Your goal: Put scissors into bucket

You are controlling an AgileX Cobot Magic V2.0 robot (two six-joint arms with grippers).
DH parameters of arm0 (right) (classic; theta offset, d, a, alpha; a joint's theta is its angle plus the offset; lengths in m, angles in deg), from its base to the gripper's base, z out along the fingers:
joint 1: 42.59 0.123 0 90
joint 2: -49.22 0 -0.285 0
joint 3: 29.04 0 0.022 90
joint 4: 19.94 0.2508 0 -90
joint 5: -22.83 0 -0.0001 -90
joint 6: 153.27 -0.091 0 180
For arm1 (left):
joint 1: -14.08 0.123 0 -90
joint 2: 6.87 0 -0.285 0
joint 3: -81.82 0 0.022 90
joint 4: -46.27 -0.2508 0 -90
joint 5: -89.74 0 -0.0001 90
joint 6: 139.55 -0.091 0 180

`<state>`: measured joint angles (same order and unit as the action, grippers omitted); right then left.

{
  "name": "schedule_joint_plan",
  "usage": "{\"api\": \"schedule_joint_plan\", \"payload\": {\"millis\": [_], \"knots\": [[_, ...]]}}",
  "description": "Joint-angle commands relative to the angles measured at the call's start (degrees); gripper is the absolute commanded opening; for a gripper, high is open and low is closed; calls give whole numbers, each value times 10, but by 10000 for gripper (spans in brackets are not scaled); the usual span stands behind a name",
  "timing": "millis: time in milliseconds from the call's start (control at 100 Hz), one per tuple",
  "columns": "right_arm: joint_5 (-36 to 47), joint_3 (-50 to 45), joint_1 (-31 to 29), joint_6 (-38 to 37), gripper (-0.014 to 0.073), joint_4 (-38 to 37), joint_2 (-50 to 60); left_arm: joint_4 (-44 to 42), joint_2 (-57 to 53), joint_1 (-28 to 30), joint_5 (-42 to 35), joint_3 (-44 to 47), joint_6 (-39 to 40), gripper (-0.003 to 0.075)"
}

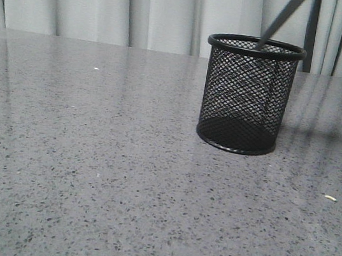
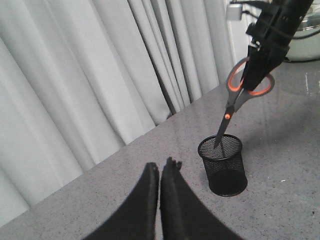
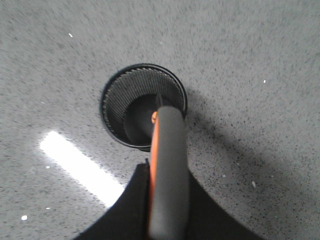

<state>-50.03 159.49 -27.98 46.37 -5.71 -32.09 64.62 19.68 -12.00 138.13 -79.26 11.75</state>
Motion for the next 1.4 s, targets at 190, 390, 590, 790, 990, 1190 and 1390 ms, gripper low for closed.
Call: {"api": "schedule_joint_plan", "payload": {"millis": [190,390,590,790,990,1190,1390], "knots": [[57,18,1,-3,-59,-12,-41,18,9,2,-51,-12,6,-20],[82,18,1,-3,-59,13,-67,18,9,2,-51,-11,6,-20],[58,18,1,-3,4,41,-86,18,9,2,-51,-11,6,-20],[53,19,1,-3,352,48,-85,18,9,2,-51,-11,6,-20],[62,53,1,-4,456,55,-84,18,9,2,-51,-11,6,-20],[48,170,1,-4,353,84,-81,18,7,2,-51,-9,6,-20],[51,201,1,-4,-54,134,-31,18,-18,2,-60,40,6,-20]]}}
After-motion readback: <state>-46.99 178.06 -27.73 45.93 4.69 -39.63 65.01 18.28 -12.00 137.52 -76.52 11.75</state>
